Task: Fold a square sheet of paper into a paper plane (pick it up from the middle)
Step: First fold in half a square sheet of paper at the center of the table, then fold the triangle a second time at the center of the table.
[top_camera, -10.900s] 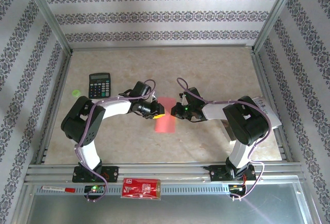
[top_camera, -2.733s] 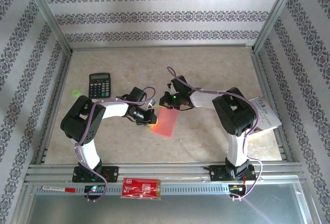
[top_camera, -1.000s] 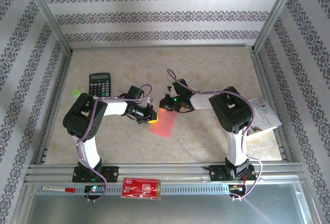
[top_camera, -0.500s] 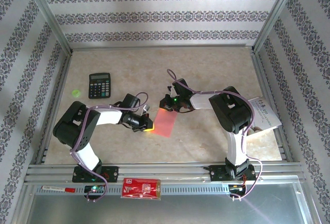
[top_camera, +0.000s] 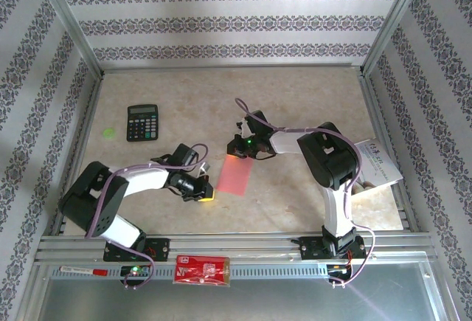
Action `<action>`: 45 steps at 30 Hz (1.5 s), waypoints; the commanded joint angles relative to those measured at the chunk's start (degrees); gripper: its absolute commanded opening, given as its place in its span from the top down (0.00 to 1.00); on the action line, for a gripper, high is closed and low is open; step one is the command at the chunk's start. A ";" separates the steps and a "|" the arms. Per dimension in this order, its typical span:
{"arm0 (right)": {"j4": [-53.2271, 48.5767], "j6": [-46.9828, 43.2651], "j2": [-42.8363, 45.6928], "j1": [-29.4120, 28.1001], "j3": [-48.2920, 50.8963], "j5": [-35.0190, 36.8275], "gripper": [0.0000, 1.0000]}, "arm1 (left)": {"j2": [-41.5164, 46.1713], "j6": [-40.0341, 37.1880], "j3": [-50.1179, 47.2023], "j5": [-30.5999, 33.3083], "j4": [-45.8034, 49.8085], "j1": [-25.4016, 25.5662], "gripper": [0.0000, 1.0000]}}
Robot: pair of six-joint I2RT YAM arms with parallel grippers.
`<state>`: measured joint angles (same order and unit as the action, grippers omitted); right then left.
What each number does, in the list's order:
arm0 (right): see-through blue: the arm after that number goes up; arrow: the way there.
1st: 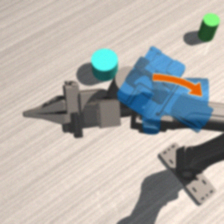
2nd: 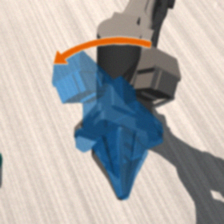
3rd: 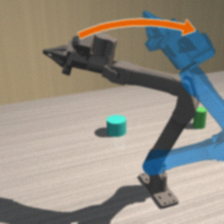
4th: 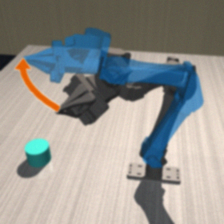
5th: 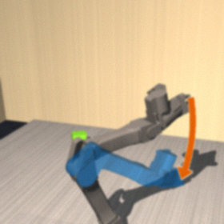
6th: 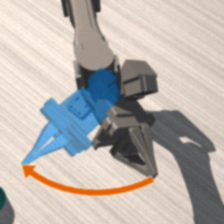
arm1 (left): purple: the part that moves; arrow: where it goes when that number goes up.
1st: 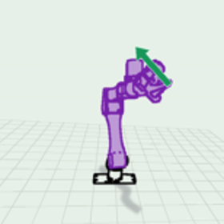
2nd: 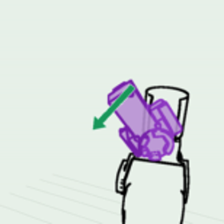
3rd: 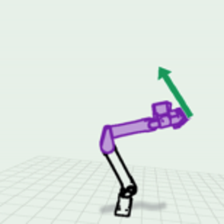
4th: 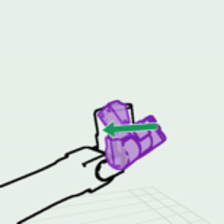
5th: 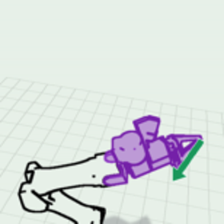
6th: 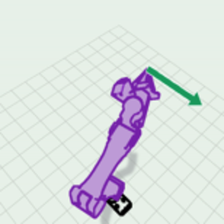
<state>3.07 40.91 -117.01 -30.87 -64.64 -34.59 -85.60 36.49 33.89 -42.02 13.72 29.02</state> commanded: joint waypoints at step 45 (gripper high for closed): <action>-8.01 14.30 31.74 -13.00 29.47 21.18 0.66 | -21.88 0.95 16.57 6.47 -8.04 -0.67 1.00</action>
<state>-5.69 53.54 -85.45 -42.87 -36.03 -15.81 -105.93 39.16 52.77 -36.91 2.37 28.62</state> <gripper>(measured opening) 0.337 0.044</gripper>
